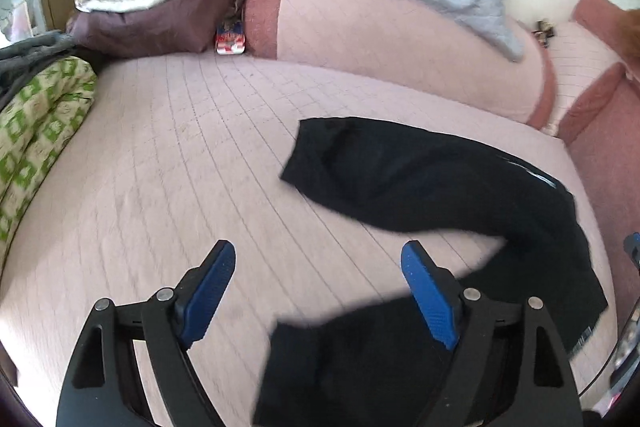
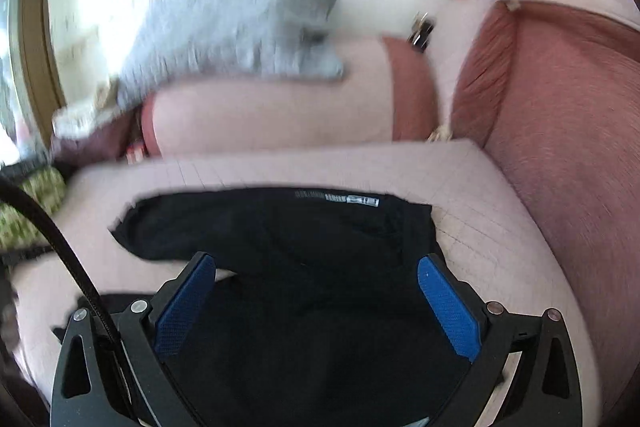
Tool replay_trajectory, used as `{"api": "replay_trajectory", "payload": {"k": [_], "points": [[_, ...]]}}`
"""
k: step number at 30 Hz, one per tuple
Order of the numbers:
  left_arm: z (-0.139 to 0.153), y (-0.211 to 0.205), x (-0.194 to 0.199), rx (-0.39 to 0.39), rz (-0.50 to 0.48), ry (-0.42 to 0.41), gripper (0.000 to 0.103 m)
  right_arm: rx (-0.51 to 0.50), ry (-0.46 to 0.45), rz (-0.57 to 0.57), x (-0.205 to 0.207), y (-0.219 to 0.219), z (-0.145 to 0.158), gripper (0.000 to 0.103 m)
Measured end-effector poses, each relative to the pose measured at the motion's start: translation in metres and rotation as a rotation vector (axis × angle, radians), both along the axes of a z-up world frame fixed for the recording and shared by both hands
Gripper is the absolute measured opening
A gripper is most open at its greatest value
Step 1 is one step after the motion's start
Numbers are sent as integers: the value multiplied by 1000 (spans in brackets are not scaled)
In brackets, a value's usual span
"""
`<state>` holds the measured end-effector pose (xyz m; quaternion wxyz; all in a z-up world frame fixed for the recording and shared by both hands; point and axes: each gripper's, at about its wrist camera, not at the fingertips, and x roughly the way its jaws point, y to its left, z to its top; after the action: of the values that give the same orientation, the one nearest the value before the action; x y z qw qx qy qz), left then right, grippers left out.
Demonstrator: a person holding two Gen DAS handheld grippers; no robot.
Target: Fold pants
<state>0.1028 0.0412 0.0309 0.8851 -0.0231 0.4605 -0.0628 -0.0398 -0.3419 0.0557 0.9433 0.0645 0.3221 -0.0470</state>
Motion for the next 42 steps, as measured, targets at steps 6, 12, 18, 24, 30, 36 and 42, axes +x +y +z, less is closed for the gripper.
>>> {"api": "replay_trajectory", "payload": {"k": [6, 12, 18, 24, 30, 36, 42], "points": [[-34, 5, 94, -33, 26, 79, 84, -5, 208, 138, 115, -33, -35, 96], [-62, -8, 167, -30, -4, 105, 84, -54, 304, 200, 203, -39, -63, 95], [-87, -18, 205, -74, -42, 127, 88, -39, 355, 222, 261, -52, -89, 95], [-95, -53, 205, -17, -162, 102, 99, -11, 419, 278, 279, -60, -112, 96], [-85, -71, 198, -69, -245, 105, 13, 91, 382, 340, 265, -58, -107, 13], [-55, -69, 172, -41, -221, 35, 13, 109, 351, 311, 243, -48, -85, 7], [-4, -49, 117, -83, -237, -60, 13, 93, 295, 290, 191, -39, -45, 6]]}}
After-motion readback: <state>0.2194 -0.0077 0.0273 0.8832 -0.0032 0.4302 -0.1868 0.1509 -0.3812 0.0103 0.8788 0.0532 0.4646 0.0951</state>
